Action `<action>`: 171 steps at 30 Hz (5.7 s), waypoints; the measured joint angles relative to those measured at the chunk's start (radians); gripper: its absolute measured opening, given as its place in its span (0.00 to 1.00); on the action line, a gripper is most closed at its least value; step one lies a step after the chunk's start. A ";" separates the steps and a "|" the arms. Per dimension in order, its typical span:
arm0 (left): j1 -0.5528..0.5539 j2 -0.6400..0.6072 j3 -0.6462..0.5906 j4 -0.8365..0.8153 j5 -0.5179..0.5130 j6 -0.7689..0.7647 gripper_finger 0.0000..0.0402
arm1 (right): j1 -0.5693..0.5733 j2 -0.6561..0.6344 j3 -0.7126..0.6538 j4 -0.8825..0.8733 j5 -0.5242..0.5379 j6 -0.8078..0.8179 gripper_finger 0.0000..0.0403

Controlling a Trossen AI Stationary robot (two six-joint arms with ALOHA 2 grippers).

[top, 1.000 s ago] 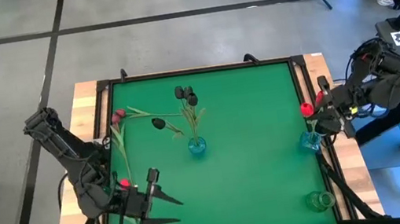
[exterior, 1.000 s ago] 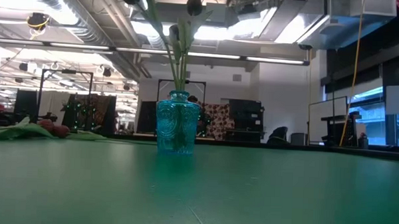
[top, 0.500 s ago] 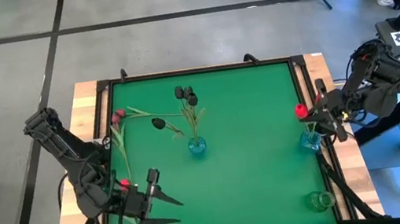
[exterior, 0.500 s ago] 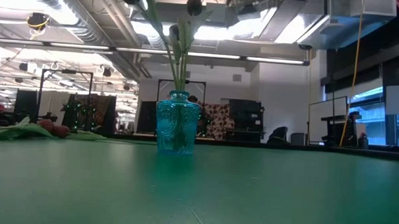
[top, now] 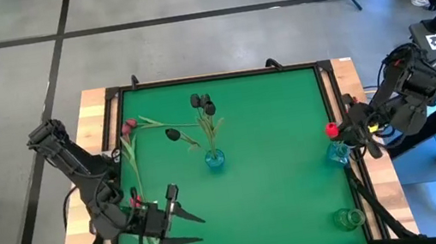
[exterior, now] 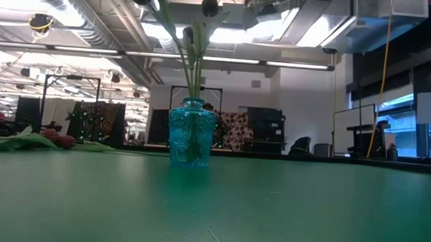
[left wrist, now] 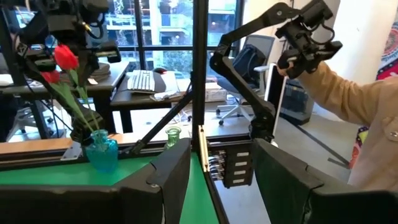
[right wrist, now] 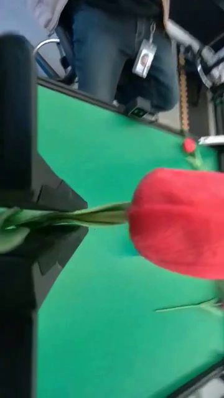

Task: Sort flowers into vase by color
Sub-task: Put the red flower into the right blue vase

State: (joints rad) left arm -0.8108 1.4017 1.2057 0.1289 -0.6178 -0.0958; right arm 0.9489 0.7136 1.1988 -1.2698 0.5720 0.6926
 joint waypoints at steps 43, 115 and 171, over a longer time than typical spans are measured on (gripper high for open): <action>0.002 -0.025 0.001 -0.293 -0.095 -0.180 0.42 | 0.000 0.120 0.319 0.648 0.235 -0.575 0.27; -0.069 0.015 -0.519 -1.038 0.689 -2.229 0.42 | 0.000 0.357 0.319 0.654 0.221 -0.461 0.27; 0.058 0.069 -0.514 -0.995 0.450 -2.020 0.15 | 0.000 0.348 0.319 0.609 0.230 -0.462 0.27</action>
State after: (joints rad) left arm -0.7528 1.4707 0.6921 -0.8664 -0.1673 -2.1159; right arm 0.9489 1.0615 1.5177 -0.6603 0.8024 0.2309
